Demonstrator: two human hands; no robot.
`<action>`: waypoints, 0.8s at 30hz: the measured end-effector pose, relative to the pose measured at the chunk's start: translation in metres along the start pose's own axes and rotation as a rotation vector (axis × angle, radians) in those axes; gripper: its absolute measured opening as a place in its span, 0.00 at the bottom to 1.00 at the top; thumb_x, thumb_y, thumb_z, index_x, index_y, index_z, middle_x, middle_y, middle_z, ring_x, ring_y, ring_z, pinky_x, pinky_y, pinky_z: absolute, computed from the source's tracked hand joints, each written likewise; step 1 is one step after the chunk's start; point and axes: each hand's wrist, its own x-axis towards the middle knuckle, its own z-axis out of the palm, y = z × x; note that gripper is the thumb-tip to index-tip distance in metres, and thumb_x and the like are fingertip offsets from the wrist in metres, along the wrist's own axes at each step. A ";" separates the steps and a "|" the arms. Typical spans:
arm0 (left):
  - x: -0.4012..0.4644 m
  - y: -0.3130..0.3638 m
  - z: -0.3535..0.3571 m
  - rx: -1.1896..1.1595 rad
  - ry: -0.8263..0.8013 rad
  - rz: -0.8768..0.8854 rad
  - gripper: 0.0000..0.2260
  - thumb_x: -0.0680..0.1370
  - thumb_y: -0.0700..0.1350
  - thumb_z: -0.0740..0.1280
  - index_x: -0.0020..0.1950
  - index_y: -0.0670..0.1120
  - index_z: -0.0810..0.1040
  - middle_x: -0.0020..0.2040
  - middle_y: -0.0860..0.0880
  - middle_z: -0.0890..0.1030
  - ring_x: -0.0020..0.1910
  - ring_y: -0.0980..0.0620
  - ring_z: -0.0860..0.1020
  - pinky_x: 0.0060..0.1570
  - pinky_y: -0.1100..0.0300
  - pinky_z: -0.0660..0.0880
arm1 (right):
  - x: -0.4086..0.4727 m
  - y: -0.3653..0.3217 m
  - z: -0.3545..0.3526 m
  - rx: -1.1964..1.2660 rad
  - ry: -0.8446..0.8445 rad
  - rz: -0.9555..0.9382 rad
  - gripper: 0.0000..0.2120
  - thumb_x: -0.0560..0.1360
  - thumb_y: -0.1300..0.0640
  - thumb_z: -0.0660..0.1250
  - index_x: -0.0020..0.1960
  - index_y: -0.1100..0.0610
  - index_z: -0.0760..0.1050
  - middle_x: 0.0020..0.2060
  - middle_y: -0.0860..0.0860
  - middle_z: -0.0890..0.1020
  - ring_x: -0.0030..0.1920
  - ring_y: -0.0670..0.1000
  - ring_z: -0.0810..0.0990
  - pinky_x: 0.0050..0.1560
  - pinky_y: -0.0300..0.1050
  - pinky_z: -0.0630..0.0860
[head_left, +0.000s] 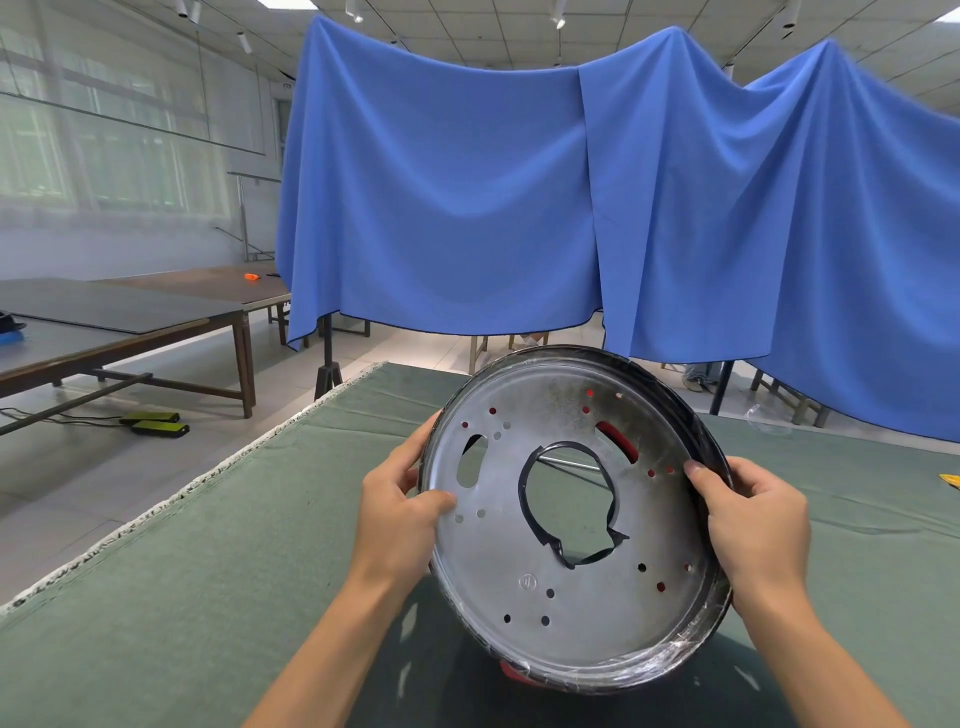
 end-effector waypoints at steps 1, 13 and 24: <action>0.000 -0.001 0.000 0.007 0.001 -0.003 0.35 0.69 0.23 0.62 0.52 0.66 0.76 0.46 0.63 0.83 0.44 0.59 0.82 0.35 0.68 0.77 | 0.000 0.000 0.000 0.004 0.001 0.003 0.08 0.73 0.57 0.70 0.36 0.50 0.80 0.30 0.42 0.81 0.33 0.48 0.76 0.33 0.43 0.70; -0.003 0.004 0.001 -0.023 -0.009 0.011 0.30 0.61 0.33 0.63 0.55 0.62 0.76 0.48 0.59 0.84 0.46 0.57 0.82 0.37 0.66 0.78 | 0.003 -0.007 0.000 0.156 -0.212 0.251 0.02 0.73 0.57 0.70 0.42 0.54 0.81 0.39 0.51 0.84 0.41 0.54 0.81 0.43 0.49 0.77; 0.000 0.005 -0.003 0.028 0.018 -0.017 0.33 0.67 0.22 0.61 0.53 0.62 0.77 0.46 0.59 0.84 0.44 0.58 0.82 0.37 0.65 0.78 | -0.001 -0.015 0.003 0.283 -0.296 0.411 0.05 0.73 0.61 0.71 0.47 0.61 0.81 0.42 0.57 0.85 0.42 0.58 0.83 0.41 0.48 0.79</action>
